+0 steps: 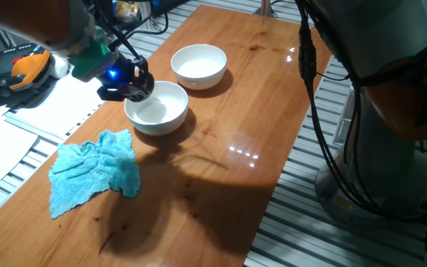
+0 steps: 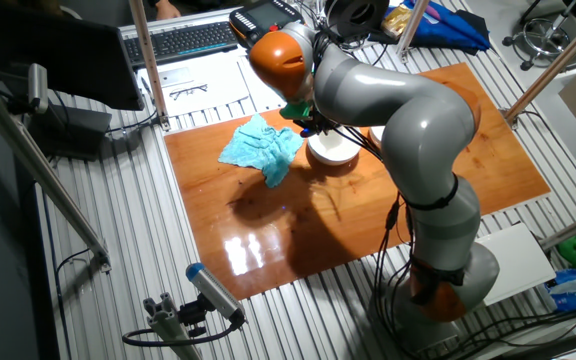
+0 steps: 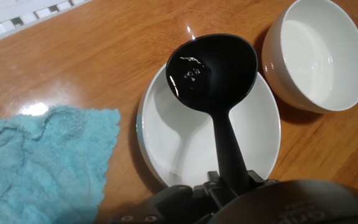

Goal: Scoop water with a large spoon from one bowl to another

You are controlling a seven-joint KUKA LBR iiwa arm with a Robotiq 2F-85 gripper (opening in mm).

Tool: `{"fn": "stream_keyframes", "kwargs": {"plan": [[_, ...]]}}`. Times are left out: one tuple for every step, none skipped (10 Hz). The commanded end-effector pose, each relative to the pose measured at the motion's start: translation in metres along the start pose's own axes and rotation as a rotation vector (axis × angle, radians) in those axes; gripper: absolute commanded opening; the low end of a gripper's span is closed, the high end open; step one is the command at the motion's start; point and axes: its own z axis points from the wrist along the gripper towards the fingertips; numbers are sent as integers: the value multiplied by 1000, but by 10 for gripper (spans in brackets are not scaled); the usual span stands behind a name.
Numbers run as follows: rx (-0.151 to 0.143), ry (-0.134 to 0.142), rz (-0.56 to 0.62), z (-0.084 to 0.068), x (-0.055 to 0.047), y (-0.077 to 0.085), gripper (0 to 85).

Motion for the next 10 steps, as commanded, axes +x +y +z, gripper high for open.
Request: {"fn": "stream_keyframes", "kwargs": {"plan": [[0,1,0,0,0,0,0],[-1,-1,2,0,0,0,0],[-5,0,3,0,0,0,0],[-7,1,6,0,0,0,0],[-9,7,4,0,0,0,0],[-10,19,-1,0,0,0,0],[-3,26,-14,0,0,0,0],[-3,31,-25,0,0,0,0],[0,22,-32,0,0,0,0],[-4,15,-36,0,0,0,0]]}}
